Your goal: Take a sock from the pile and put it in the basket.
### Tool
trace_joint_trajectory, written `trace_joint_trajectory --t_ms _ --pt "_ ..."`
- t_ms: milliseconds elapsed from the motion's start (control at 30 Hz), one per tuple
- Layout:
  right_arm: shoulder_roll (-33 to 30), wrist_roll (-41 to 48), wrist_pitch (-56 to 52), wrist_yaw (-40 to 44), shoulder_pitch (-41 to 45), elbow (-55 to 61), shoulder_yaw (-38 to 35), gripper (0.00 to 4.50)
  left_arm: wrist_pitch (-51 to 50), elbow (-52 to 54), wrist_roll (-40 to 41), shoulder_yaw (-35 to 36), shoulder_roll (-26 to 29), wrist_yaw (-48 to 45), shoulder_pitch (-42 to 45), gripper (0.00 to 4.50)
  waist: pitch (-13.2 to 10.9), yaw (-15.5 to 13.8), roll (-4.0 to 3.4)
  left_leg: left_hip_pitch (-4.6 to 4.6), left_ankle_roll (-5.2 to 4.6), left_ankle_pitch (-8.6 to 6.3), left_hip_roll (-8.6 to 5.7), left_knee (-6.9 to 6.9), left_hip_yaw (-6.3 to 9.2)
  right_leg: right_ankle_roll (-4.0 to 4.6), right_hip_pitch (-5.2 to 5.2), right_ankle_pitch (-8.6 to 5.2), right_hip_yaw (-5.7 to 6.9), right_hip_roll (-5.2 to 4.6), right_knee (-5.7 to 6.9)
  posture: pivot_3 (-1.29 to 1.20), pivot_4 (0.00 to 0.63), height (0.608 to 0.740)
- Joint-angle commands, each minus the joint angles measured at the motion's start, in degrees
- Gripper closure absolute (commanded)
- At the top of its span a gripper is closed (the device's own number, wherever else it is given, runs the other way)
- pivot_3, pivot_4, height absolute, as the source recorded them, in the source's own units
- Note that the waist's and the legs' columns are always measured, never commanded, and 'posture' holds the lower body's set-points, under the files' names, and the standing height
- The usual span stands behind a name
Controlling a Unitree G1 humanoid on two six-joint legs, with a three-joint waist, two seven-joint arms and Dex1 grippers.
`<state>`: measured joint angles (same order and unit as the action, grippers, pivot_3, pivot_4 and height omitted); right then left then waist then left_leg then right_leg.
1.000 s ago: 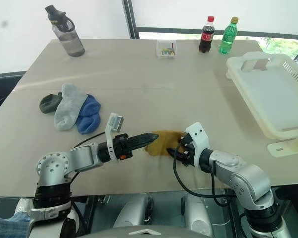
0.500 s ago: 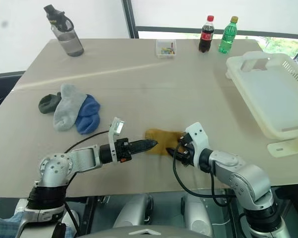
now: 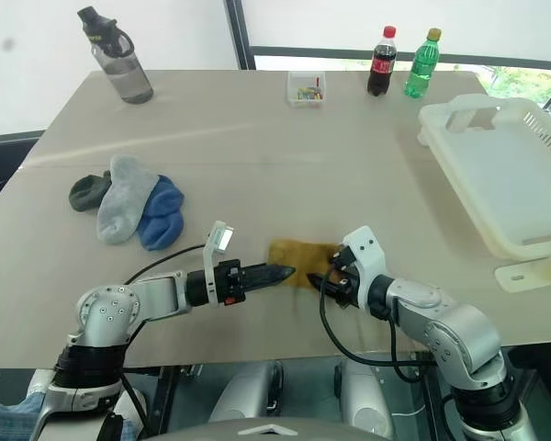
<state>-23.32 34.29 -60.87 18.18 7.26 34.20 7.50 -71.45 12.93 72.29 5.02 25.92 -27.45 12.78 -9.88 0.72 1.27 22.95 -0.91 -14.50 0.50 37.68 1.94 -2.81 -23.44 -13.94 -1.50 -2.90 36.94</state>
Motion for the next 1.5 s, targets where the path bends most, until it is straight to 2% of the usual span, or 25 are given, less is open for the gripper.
trace_joint_trajectory --t_ms 33,333,700,933,1100,1300,1500 --pt "-0.1 -1.2 -0.8 -1.4 -0.8 -0.9 -0.8 1.44 0.1 1.2 3.7 2.3 -1.3 1.0 0.0 0.09 0.0 0.0 0.00 0.00 0.00 0.00 0.00 0.00 0.00 0.00 0.00 0.00 0.00 0.00 0.00 0.00 0.150 0.740" --pt "-0.2 -1.3 -0.8 -1.1 -0.6 -1.1 -0.8 1.44 1.3 0.4 9.8 3.6 -5.3 5.4 1.6 0.09 0.0 0.0 0.01 0.00 0.00 0.00 -0.02 -0.02 -0.01 0.02 -0.01 0.05 -0.01 0.02 0.00 0.00 0.150 0.740" --pt "0.2 -1.6 -0.6 -1.1 0.1 -1.6 -0.5 1.44 1.7 -0.1 9.7 0.6 -8.8 6.2 3.3 0.09 0.0 0.0 0.00 0.00 0.00 0.01 -0.10 -0.02 -0.01 -0.09 0.00 0.18 -0.01 0.06 0.00 0.00 0.150 0.740" --pt "0.4 -1.7 -0.6 -1.2 0.1 -1.4 -0.6 1.44 2.8 -1.8 6.3 -2.1 -11.7 6.7 4.5 0.09 0.0 -0.1 0.01 0.00 0.00 0.01 -0.13 -0.02 -0.01 -0.09 0.00 0.19 -0.01 0.08 0.00 0.00 0.150 0.740" --pt "-0.2 -0.3 0.2 0.4 -0.1 1.9 -1.7 1.44 3.1 -2.3 3.9 -2.5 -11.9 6.6 4.2 0.09 0.0 0.0 0.01 0.00 0.00 0.01 -0.13 -0.02 0.00 -0.09 -0.01 0.19 -0.01 0.11 0.00 0.00 0.150 0.740" --pt "-7.7 1.4 2.2 6.6 0.2 7.7 -3.2 1.44 3.7 -3.5 2.0 -2.5 -12.4 6.0 5.0 0.09 0.0 -0.1 -0.02 0.15 0.00 0.01 -0.19 -0.02 0.03 -0.10 -0.09 0.20 0.00 0.07 -0.05 0.00 0.150 0.740" --pt "-11.3 4.3 3.0 9.6 -0.2 8.6 -9.7 1.44 3.9 -3.5 1.5 -2.1 -12.6 5.7 5.2 0.09 -0.1 -0.1 -0.02 0.16 0.00 0.01 -0.19 -0.17 0.05 -0.09 -0.12 0.20 0.02 0.10 -0.08 0.00 0.150 0.740"
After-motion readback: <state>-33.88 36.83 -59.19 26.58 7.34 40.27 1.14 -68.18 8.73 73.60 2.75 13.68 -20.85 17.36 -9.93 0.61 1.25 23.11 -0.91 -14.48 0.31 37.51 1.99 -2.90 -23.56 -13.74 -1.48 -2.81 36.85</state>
